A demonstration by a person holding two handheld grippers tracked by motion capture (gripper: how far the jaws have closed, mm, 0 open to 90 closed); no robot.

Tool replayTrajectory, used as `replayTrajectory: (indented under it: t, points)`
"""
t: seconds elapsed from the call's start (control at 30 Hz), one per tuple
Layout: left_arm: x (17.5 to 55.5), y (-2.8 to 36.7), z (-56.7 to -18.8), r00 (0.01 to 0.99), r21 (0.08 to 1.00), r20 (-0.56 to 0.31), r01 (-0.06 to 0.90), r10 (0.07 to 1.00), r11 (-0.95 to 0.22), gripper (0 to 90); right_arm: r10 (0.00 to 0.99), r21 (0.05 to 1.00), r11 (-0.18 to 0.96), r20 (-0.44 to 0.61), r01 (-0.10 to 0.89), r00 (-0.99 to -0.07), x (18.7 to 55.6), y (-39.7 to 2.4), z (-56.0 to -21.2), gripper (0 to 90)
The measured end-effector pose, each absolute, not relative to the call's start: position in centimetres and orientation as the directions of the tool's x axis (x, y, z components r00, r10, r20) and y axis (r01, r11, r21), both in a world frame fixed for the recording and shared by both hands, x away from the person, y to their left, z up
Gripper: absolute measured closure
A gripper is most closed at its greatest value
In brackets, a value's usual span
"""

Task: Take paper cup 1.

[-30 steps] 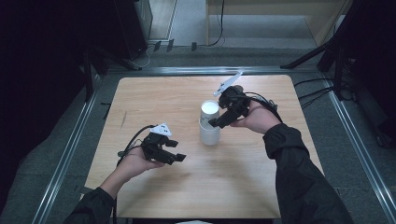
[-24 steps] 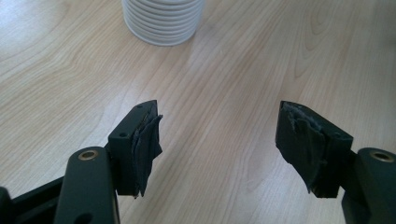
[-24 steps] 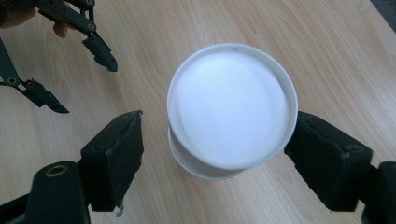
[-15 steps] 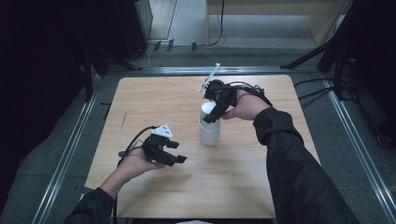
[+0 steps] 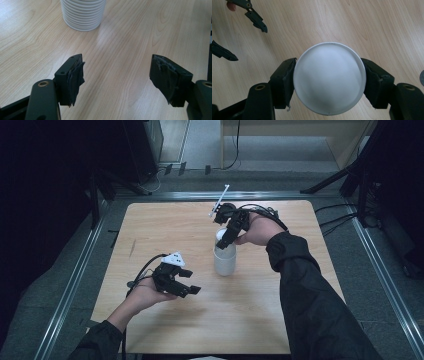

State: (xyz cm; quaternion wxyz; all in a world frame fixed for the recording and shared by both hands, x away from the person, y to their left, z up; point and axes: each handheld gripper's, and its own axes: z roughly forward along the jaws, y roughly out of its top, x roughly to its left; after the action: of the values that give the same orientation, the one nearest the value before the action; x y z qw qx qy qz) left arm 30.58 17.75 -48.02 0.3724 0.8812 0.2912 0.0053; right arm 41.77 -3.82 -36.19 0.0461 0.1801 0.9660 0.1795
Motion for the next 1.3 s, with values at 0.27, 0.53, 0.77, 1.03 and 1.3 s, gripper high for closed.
replayTrajectory:
  t: [0.27, 0.53, 0.77, 1.03, 1.3]
  points:
    - [30.8, 17.7, -47.7, 0.824, 0.67, -0.238, 0.523, 0.515, -0.527, 23.2, 0.374, 0.362, 0.867, -0.018, 0.343, -0.927, 41.8, -3.8, -35.4, 34.1]
    - [31.0, 17.8, -47.3, 0.826, 0.684, -0.256, 0.522, 0.503, -0.509, 19.0, 0.376, 0.361, 0.864, 0.002, 0.352, -0.926, 41.9, -4.1, -33.8, 34.4]
    - [30.9, 17.6, -47.4, 0.835, 0.682, -0.247, 0.511, 0.492, -0.523, 19.2, 0.384, 0.374, 0.856, 0.002, 0.357, -0.923, 41.6, -4.3, -32.2, 34.7]
    - [30.9, 17.8, -47.0, 0.831, 0.69, -0.246, 0.512, 0.498, -0.512, 19.1, 0.379, 0.41, 0.851, -0.047, 0.328, -0.924, 40.6, -4.8, -28.5, 35.0]
    - [31.0, 18.1, -46.9, 0.833, 0.697, -0.259, 0.512, 0.489, -0.503, 18.5, 0.37, 0.445, 0.843, -0.074, 0.301, -0.926, 37.9, -6.8, -24.8, 35.2]
